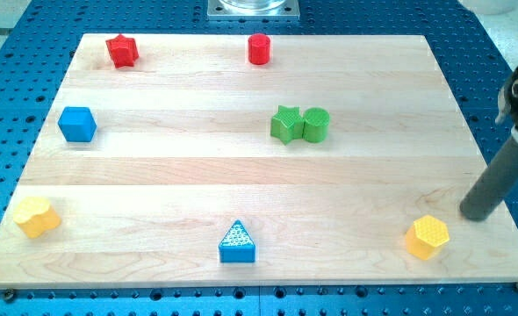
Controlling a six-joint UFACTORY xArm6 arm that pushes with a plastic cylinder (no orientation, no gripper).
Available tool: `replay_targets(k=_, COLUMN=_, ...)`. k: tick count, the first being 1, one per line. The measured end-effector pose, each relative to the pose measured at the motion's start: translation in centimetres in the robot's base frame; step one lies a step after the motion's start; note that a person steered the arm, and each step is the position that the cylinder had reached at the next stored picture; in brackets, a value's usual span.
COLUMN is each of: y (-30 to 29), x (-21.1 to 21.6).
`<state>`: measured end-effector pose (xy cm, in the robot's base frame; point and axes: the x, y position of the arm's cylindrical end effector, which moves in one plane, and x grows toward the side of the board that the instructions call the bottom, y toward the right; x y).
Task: Push the yellow hexagon diagonal to the blue triangle
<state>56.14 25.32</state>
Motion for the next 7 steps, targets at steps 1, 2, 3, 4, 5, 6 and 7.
replay_targets(k=1, y=-3.2, x=3.9)
replay_targets(k=2, y=-9.4, x=5.0)
replay_targets(k=3, y=-15.0, x=2.5)
replay_targets(k=4, y=-17.1, x=-1.4)
replay_targets(k=5, y=-13.6, x=0.9)
replay_targets(k=6, y=-9.8, x=0.9)
replay_targets(k=7, y=-7.2, x=0.0)
